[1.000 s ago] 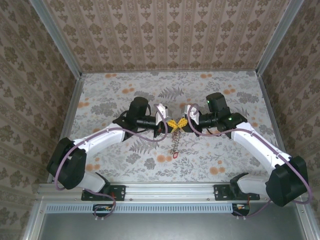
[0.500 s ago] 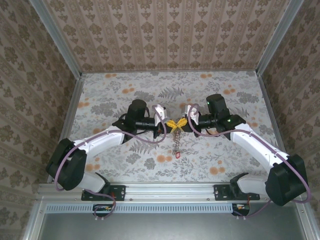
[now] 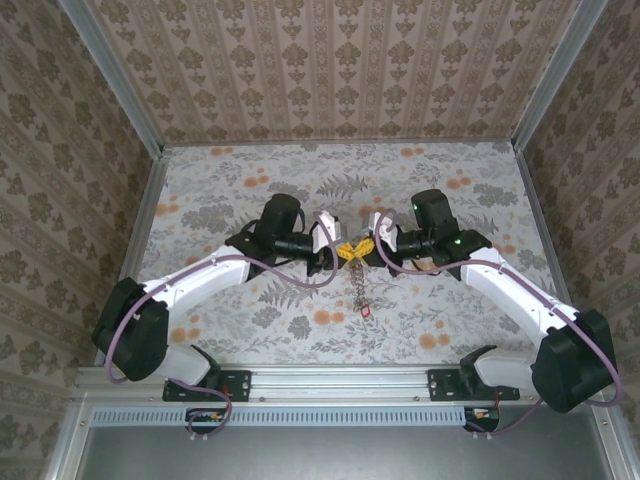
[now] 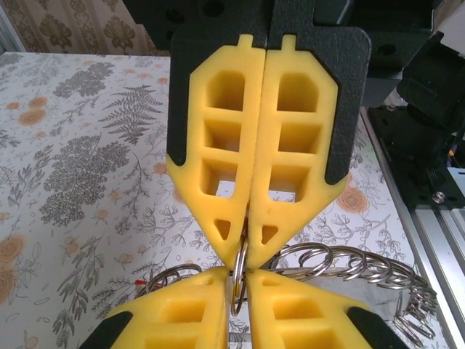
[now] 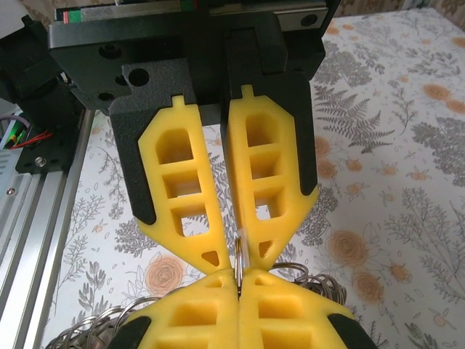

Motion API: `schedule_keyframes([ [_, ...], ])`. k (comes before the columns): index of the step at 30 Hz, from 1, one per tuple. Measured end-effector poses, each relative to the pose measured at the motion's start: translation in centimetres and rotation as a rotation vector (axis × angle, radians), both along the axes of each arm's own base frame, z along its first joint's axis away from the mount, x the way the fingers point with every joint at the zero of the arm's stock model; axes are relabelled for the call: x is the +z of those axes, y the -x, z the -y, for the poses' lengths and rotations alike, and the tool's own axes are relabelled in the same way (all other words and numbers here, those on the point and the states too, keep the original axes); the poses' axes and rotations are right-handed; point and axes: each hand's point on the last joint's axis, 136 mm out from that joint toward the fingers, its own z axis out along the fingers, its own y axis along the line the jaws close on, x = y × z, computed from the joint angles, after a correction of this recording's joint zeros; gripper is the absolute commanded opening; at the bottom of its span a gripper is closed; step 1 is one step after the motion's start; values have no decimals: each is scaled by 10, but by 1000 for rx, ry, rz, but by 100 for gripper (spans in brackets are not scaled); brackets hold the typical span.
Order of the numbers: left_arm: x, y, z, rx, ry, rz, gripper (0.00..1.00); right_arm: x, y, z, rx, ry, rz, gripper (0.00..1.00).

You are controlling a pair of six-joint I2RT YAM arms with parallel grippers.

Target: Put the keys on the keyring

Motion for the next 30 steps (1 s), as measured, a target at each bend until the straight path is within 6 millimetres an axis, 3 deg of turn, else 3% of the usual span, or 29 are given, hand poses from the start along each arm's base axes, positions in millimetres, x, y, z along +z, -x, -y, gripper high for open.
schedule_keyframes([
  [22, -5, -5, -1, 35, -26, 8, 20, -5, -4, -3, 21, 58, -9, 0],
  [26, -5, -5, -2, 31, -32, 8, 16, -4, -4, -3, 25, 67, -19, 0],
  [29, -4, -4, -2, 23, -37, 14, 8, -3, -4, -3, 29, 69, -14, 0],
  [30, -4, -4, -2, 22, -39, 14, 0, -3, -4, -3, 30, 70, -13, 1],
])
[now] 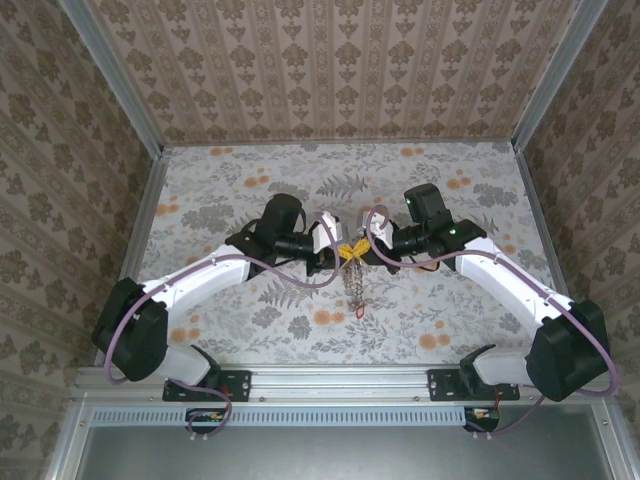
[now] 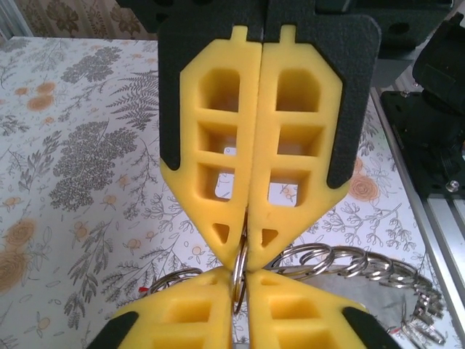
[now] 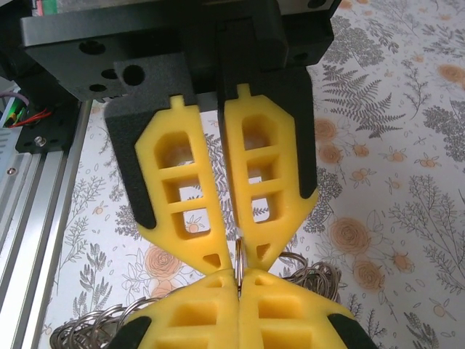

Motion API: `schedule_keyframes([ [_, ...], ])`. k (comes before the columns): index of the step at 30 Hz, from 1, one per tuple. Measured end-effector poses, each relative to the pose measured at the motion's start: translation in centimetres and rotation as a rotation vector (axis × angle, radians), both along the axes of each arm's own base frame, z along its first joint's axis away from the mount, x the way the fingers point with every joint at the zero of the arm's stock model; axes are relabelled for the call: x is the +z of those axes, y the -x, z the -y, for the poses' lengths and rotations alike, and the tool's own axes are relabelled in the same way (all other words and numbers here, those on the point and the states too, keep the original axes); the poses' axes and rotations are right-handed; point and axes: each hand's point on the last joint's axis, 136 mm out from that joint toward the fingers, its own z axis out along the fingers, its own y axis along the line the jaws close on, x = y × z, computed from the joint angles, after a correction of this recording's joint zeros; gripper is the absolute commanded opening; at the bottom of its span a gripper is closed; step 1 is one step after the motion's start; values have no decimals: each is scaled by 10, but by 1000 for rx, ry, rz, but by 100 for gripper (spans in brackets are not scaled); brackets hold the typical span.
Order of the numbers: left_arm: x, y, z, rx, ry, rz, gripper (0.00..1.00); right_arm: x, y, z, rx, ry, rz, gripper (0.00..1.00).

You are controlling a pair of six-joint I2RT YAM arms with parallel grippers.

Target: Put the keys on the keyring

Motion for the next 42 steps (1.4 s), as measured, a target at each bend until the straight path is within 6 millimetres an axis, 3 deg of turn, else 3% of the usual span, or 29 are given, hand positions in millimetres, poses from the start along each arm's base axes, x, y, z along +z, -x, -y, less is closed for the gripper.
schedule_keyframes([
  [8, 5, -3, -1, 8, 34, -26, 0, 2, -3, 1, -12, -22, 27, 14],
  [26, 12, -3, 1, 7, 172, -99, 0, 9, -7, 5, -33, -150, 56, 17],
  [29, 13, -2, 1, 4, 182, -101, 0, 10, -6, 5, -27, -160, 58, 11],
  [32, 14, -1, 1, -2, 191, -98, 0, 11, -4, 4, -24, -171, 44, 12],
  [37, 15, -2, 0, 0, 198, -106, 0, 12, -5, 5, -28, -178, 35, 0],
  [39, 15, -2, 0, 1, 197, -105, 9, 13, -5, 5, -28, -178, 35, 0],
  [42, 12, -1, -1, -1, 184, -97, 14, 11, -3, 5, -26, -168, 25, 0],
])
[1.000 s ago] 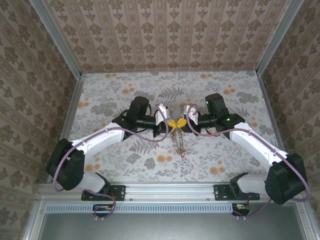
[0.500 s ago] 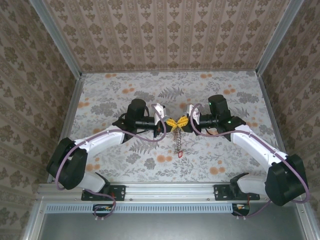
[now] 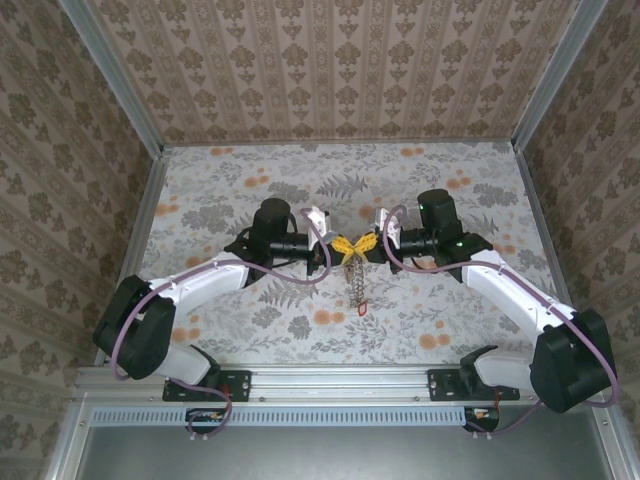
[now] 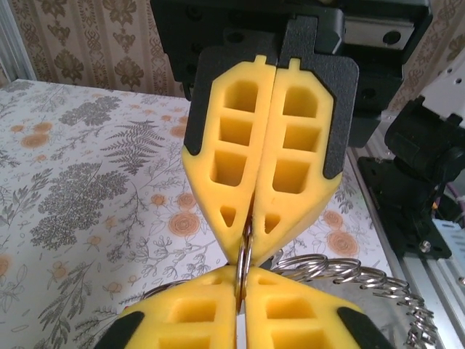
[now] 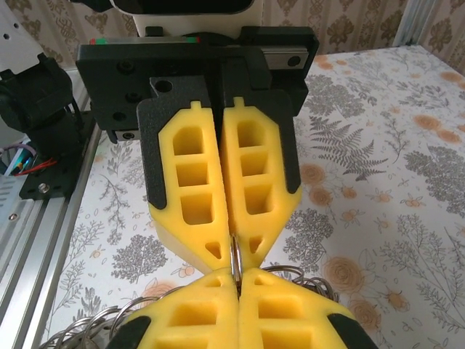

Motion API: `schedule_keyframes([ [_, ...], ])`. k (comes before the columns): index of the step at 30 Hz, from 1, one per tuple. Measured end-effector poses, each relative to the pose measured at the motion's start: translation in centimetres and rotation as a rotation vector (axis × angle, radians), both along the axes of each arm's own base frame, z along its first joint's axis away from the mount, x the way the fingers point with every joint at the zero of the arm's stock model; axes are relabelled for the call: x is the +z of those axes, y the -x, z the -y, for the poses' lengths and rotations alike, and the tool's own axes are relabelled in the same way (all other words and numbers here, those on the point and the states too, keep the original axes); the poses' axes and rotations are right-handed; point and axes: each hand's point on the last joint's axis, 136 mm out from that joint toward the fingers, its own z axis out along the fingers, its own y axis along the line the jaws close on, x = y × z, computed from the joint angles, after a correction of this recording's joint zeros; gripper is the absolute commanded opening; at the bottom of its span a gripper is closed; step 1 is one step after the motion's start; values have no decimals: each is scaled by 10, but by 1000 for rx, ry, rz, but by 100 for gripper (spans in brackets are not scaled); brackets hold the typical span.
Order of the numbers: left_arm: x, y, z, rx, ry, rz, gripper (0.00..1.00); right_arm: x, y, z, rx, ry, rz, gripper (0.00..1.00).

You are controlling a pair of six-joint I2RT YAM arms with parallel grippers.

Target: Put the keys on the keyring

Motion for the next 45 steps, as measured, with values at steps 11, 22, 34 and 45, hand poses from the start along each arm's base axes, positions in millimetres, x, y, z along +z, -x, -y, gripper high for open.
schedule_keyframes([
  [11, 7, 4, 3, -35, -94, 95, 15, 6, 5, 2, 23, 55, -1, 0],
  [22, 8, 8, 2, -50, -91, 100, 0, 7, 8, 0, 33, 87, 6, 17],
  [34, 21, 7, 2, -48, 22, 59, 0, 9, 2, 5, 27, 8, 4, 13],
  [45, 21, 5, 1, -46, 17, 62, 14, 12, 3, 4, 26, -14, -16, 0],
])
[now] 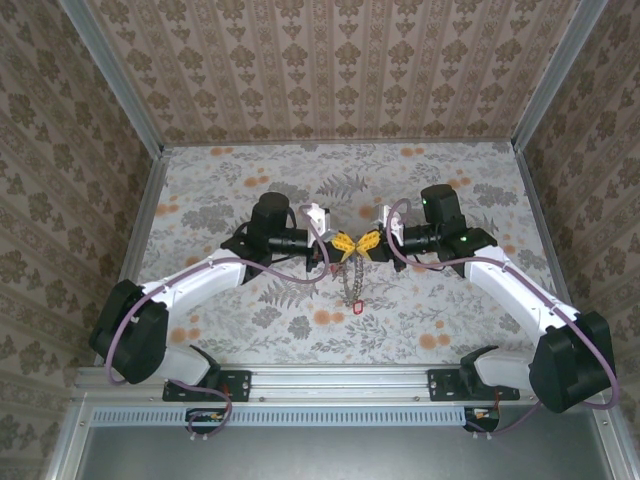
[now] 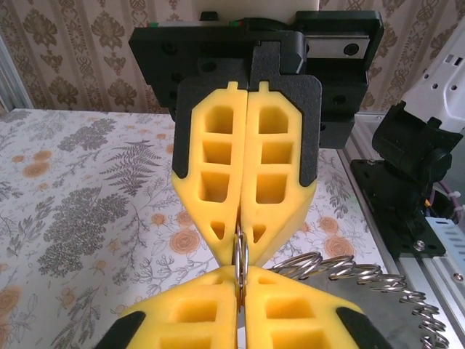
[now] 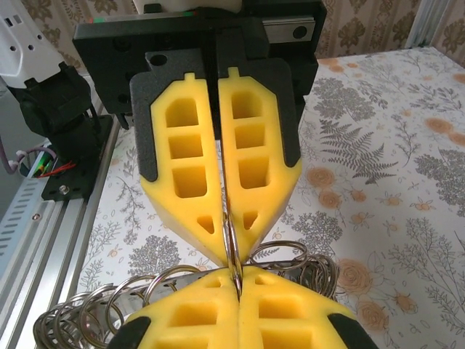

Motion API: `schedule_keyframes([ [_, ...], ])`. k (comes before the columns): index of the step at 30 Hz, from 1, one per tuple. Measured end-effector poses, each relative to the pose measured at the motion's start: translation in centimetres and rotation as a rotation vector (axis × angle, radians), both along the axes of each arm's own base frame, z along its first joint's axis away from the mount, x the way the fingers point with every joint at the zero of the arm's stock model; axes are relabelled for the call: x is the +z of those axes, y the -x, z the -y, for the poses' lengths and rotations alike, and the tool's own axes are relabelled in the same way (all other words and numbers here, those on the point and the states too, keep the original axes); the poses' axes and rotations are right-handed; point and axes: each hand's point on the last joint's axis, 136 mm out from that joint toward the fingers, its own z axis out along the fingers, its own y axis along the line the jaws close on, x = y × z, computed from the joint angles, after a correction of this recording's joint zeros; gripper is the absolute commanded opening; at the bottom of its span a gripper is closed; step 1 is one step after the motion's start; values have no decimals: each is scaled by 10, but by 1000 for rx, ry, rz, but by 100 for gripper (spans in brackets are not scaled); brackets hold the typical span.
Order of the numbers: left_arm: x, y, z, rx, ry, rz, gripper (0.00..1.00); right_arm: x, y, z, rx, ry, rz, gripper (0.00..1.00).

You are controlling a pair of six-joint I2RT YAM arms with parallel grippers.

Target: Put the keys on the keyring

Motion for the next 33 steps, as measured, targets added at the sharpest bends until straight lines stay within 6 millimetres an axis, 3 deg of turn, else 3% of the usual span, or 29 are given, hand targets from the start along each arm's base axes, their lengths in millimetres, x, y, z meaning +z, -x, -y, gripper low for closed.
schedule_keyframes([
  [11, 2, 2, 3, -19, -100, 70, 15, -8, 3, 0, -13, 79, -8, 0],
  [21, -13, 1, 1, -9, -188, 88, 15, -12, 6, -1, -15, 111, -6, 0],
  [27, -16, -1, 1, 3, -200, 98, 9, -13, 5, -2, -21, 121, -5, 0],
  [30, -16, 0, 1, 3, -204, 98, 0, -15, 6, -1, -25, 128, -12, 0],
  [33, -16, 1, 2, 2, -203, 99, 0, -15, 7, 0, -27, 133, -14, 7],
])
